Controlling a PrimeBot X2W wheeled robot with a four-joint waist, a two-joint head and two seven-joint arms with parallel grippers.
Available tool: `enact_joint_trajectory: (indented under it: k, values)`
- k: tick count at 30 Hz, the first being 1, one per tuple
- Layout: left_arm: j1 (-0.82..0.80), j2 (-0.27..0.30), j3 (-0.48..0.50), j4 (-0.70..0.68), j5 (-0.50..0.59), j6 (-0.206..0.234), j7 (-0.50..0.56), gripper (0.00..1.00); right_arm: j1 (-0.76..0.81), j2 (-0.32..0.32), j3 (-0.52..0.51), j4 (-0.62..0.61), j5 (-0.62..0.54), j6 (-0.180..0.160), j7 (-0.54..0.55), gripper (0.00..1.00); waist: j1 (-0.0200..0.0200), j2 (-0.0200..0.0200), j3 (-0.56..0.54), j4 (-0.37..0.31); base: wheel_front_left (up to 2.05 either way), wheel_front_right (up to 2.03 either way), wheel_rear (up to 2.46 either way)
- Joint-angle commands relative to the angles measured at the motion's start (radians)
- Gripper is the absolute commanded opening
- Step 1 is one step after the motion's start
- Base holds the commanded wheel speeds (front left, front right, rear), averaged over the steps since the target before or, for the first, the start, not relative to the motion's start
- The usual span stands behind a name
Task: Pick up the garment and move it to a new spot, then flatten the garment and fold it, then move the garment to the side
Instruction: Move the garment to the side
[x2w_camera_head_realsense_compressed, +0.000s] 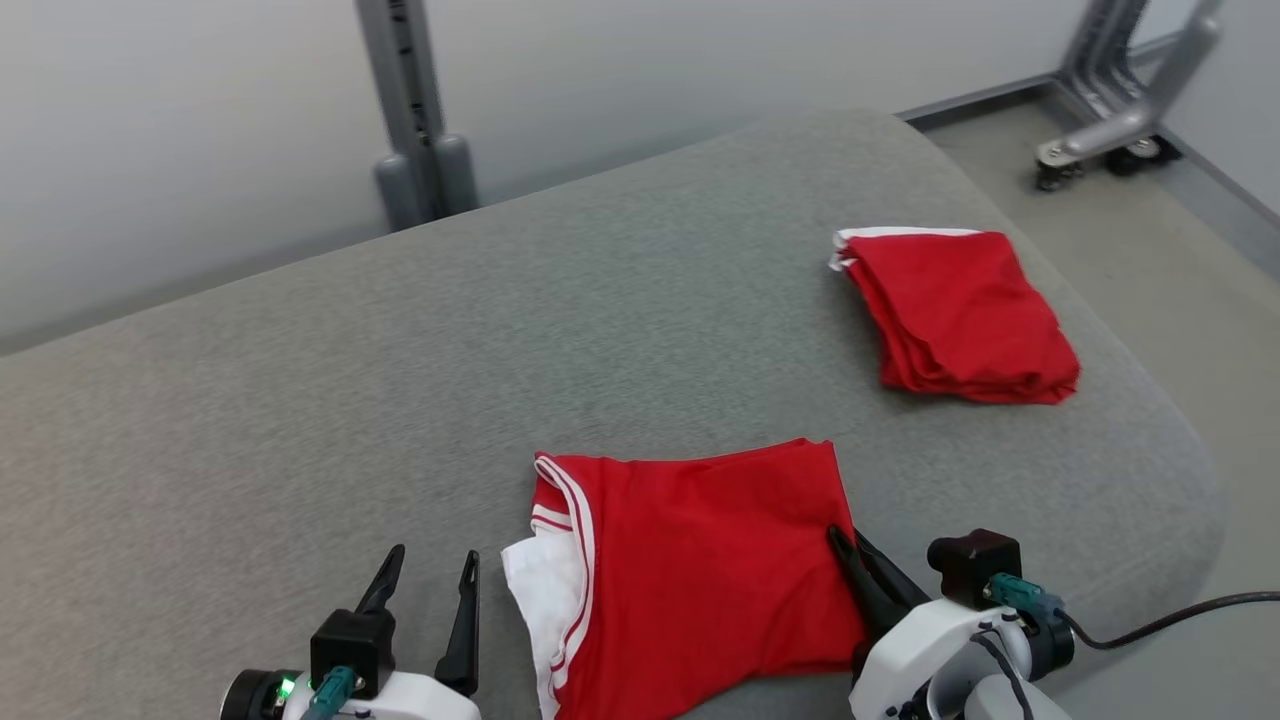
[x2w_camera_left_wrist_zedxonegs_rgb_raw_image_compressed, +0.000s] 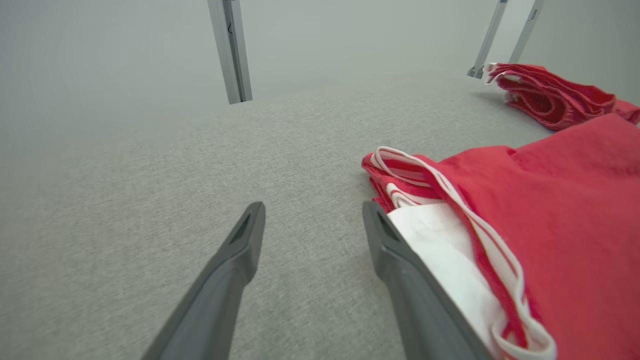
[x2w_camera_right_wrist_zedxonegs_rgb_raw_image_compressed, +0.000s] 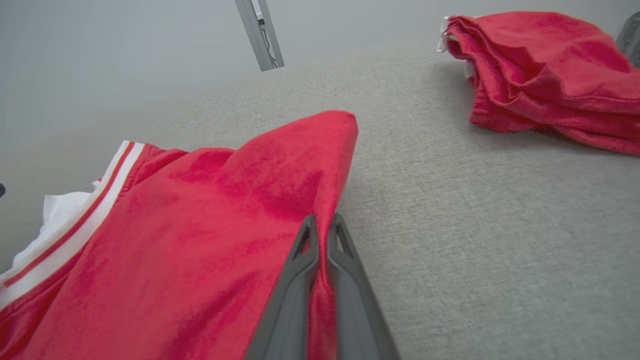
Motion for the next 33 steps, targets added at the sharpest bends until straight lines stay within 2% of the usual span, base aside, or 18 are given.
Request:
enact_joint_trajectory:
  k: [1, 4, 9, 16, 20, 26, 30, 33]
  values:
    - [-0.023, 0.005, -0.002, 0.001, 0.002, -0.002, -0.001, 1.0, 0.011, -0.006, -0.003, -0.01, 0.0, 0.0, 0.001, 0.0, 0.0, 0.0, 0.014, -0.117, 0.0, 0.0, 0.0]
    - [-0.038, 0.005, -0.021, -0.001, -0.001, -0.002, -0.001, 1.0, 0.012, -0.005, -0.01, -0.026, -0.003, 0.0, 0.001, 0.0, 0.0, 0.0, 0.026, -0.155, 0.0, 0.0, 0.0]
    - [-0.074, 0.006, -0.033, 0.016, 0.0, -0.003, -0.001, 1.0, -0.002, -0.004, -0.052, -0.088, -0.02, 0.0, 0.0, 0.0, 0.0, 0.0, 0.064, -0.168, 0.0, 0.0, 0.0]
    - [-0.08, 0.006, -0.02, 0.005, 0.017, -0.003, -0.001, 1.0, -0.092, -0.005, -0.053, -0.152, -0.036, 0.0, 0.0, 0.0, 0.0, 0.0, 0.097, -0.163, 0.0, 0.0, 0.0]
    - [-0.082, 0.006, -0.011, 0.0, 0.038, -0.01, -0.001, 1.0, -0.16, -0.006, -0.084, -0.16, -0.059, 0.0, 0.0, 0.0, 0.0, 0.0, 0.113, -0.13, 0.0, 0.0, 0.0]
    - [-0.1, 0.016, 0.009, -0.004, 0.076, -0.026, -0.001, 1.0, -0.306, -0.006, -0.225, -0.103, -0.174, 0.0, 0.001, 0.0, 0.0, 0.0, 0.14, -0.045, 0.0, 0.0, 0.0]
    - [-0.104, 0.022, 0.026, -0.008, 0.085, -0.03, -0.001, 1.0, -0.386, -0.008, -0.37, -0.044, -0.299, 0.0, 0.001, 0.0, 0.0, 0.0, 0.155, -0.002, 0.0, 0.0, 0.0]
    - [-0.102, 0.023, 0.032, -0.015, 0.093, -0.034, -0.001, 1.0, -0.421, -0.035, -0.498, -0.009, -0.38, 0.0, 0.001, 0.0, 0.0, 0.0, 0.162, 0.023, 0.0, 0.0, 0.0]
